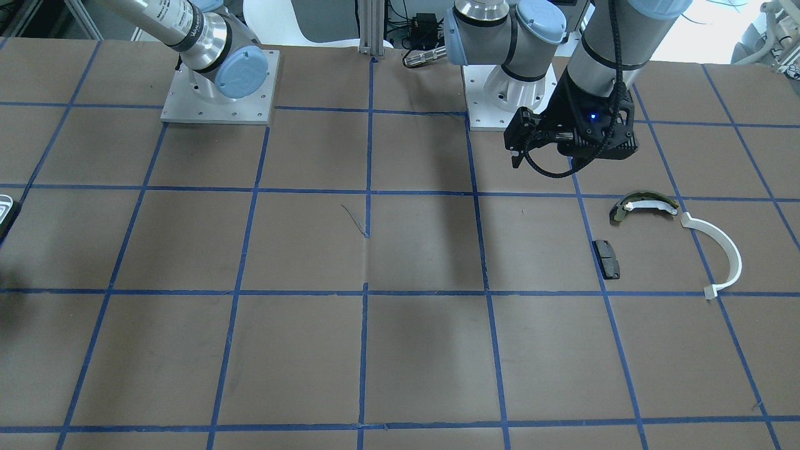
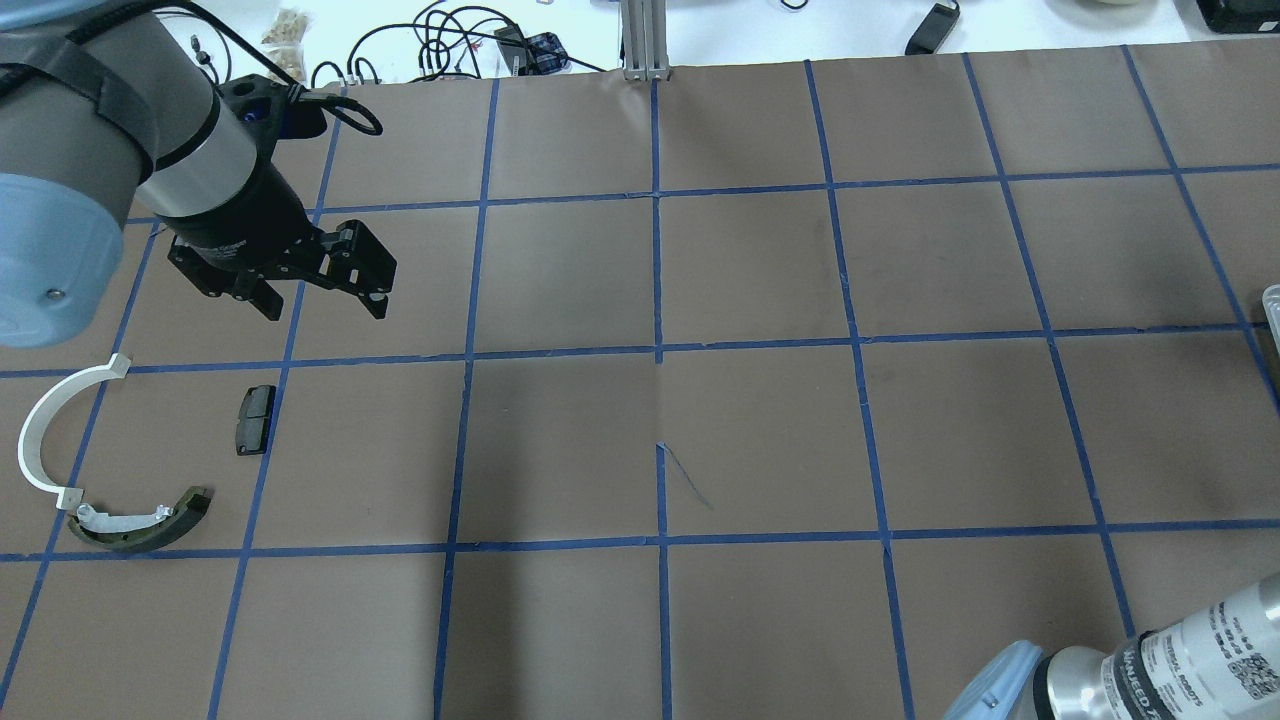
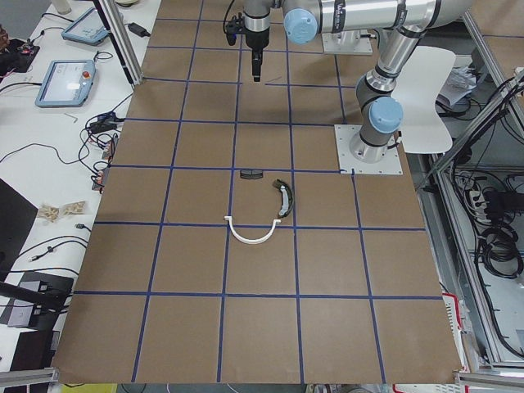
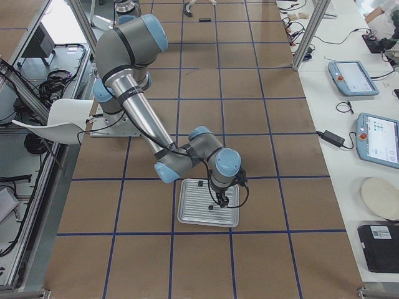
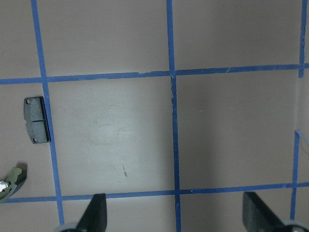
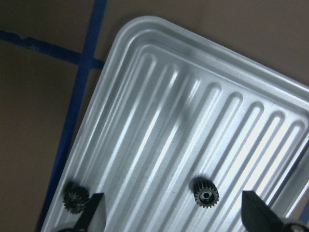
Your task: Place bearing gear from tray to pile
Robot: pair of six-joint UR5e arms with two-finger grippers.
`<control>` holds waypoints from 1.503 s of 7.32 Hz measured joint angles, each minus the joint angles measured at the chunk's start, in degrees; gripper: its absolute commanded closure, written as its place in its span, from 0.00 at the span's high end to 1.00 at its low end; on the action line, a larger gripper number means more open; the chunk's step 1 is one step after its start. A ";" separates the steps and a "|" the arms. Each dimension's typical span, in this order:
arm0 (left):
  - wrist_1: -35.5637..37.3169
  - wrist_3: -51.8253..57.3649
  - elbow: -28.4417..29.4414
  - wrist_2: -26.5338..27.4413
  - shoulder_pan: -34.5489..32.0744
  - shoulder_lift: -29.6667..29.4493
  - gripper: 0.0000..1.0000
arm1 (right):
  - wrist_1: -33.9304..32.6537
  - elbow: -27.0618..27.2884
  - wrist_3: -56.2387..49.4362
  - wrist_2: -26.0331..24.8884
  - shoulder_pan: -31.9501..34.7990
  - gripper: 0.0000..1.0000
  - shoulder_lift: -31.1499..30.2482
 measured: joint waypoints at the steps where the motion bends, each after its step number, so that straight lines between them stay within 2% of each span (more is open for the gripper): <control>1: 0.04 0.00 -0.01 -0.03 0.03 -0.05 1.00 | -1.29 0.06 -0.20 -0.65 -0.37 1.00 1.25; 3: 0.11 0.00 -0.03 -0.05 0.08 -0.14 1.00 | -3.25 0.19 -0.38 -1.29 -0.75 0.88 2.79; 4: 0.16 0.00 -0.06 -0.05 0.09 -0.23 1.00 | -3.67 0.21 -0.45 -1.43 -1.04 0.77 3.30; 5: 0.27 0.00 -0.20 -0.03 0.10 -0.27 1.00 | -3.86 0.23 -0.48 -1.48 -1.32 0.53 3.59; 6: 0.47 0.00 -0.49 0.00 0.10 -0.23 1.00 | -3.93 0.25 -0.47 -1.81 -1.46 0.39 3.72; 7: 0.62 0.00 -0.83 0.03 0.10 -0.16 1.00 | -3.93 0.28 -0.42 -2.63 -1.51 0.37 3.78; 9: 0.74 0.00 -1.09 0.03 0.10 -0.10 1.00 | -4.01 0.30 -0.35 -3.74 -1.63 0.13 4.16; 11: 0.75 0.00 -1.13 0.04 0.10 -0.07 1.00 | -4.07 0.03 -0.28 -4.26 -1.65 0.00 4.59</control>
